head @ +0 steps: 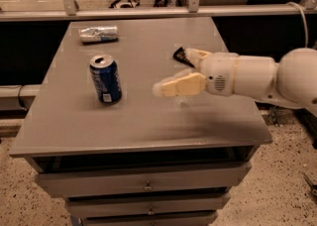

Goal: Place pepsi can upright

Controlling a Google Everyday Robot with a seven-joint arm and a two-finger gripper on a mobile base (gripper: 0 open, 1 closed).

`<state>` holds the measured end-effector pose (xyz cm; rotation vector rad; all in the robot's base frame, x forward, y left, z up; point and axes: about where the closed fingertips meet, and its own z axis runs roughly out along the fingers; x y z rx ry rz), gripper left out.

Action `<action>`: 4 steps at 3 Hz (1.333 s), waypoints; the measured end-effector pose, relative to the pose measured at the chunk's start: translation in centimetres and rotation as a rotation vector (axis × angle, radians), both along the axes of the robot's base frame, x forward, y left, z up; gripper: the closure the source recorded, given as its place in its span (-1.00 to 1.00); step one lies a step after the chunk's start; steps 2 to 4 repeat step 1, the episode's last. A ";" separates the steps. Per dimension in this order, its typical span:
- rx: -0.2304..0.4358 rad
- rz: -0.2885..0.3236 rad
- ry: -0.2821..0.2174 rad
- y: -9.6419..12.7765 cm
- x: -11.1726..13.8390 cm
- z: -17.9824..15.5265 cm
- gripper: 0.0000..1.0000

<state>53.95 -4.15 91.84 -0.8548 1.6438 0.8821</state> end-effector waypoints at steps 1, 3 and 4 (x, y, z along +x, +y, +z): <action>-0.008 0.019 0.017 -1.2 -0.9 -0.1 -1.00; -0.008 0.019 0.017 -1.2 -0.9 -0.1 -1.00; -0.008 0.019 0.017 -1.2 -0.9 -0.1 -1.00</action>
Offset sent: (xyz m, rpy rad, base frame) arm 0.0000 0.0000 0.0000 0.0000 0.0000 0.0000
